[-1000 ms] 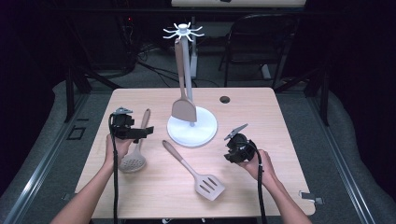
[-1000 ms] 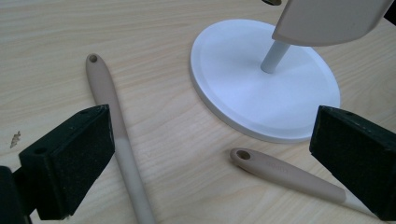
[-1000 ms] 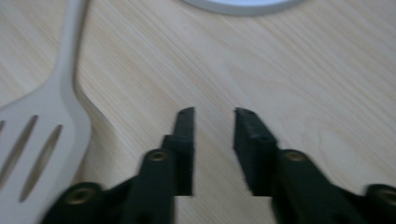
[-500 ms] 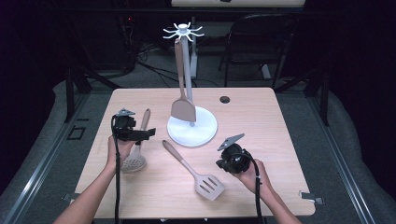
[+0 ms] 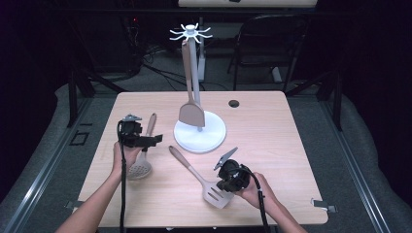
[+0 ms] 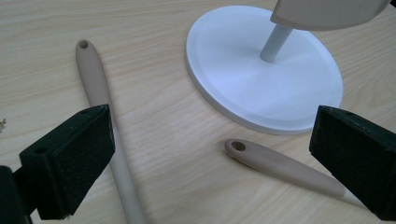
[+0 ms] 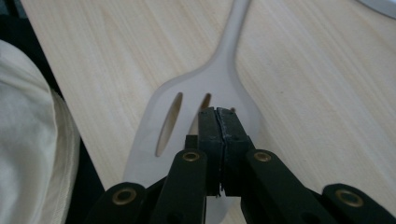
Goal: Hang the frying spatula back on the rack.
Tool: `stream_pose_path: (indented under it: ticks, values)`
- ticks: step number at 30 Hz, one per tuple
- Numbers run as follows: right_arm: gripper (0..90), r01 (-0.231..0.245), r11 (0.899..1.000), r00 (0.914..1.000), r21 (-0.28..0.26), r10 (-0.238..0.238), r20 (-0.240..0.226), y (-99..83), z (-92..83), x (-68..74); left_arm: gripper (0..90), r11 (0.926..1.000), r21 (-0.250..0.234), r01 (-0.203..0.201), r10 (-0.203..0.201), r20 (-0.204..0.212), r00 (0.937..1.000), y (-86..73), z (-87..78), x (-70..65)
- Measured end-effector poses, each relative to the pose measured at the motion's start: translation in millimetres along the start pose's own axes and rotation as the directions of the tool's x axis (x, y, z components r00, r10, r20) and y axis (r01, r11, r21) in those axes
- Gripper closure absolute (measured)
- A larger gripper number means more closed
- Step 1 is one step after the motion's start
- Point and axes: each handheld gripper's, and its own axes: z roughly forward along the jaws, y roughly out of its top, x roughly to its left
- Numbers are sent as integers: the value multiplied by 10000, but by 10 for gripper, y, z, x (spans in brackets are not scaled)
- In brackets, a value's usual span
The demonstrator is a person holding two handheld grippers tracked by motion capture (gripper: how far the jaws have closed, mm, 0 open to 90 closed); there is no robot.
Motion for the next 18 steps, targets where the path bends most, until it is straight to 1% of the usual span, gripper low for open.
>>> stream_pose_path:
  ticks: [1,2,4,5,7,8,10,11,12,14,16,18]
  values:
    - [896,130,9996,9999,239,-130,20,13,4,18,1,9999,114,-69,69,43,10000,3,-1,-1]
    - [896,189,9992,9998,342,-191,37,18,23,32,2,10000,19,-26,26,32,10000,-4,11,-10]
    - [897,349,9970,9994,694,-351,11,23,47,40,2,10000,25,-58,58,4,10000,-5,12,-17]
    - [897,248,9977,9996,631,-240,-136,15,77,51,2,10000,64,-73,73,17,10000,-3,9,-18]
    - [897,422,9938,9991,1032,-417,-75,15,99,51,3,10000,23,-73,73,1,10000,-4,12,-23]
    - [897,329,9950,9993,943,-312,-199,8,116,55,3,9999,101,-89,90,-16,10000,-3,9,-29]
    - [897,387,9932,9991,1102,-368,-190,11,130,57,6,9999,74,-84,84,-19,10000,-5,21,-41]
    - [897,422,9925,9989,1149,-398,-231,11,138,57,7,9997,156,-169,169,10,9999,-2,22,-42]
    - [897,347,9934,9989,1096,-310,-358,5,160,61,8,9996,226,-150,149,23,9999,-3,26,-53]
    - [895,459,9891,9987,1397,-421,-300,3,198,64,10,9993,305,-207,205,65,9998,-6,43,-75]
    - [890,462,9884,9983,1444,-405,-420,-13,260,65,12,9992,332,-240,238,74,9997,-13,59,-105]
    - [884,441,9853,9983,1653,-373,-444,-16,304,73,13,9989,372,-278,273,124,9995,-17,67,-132]
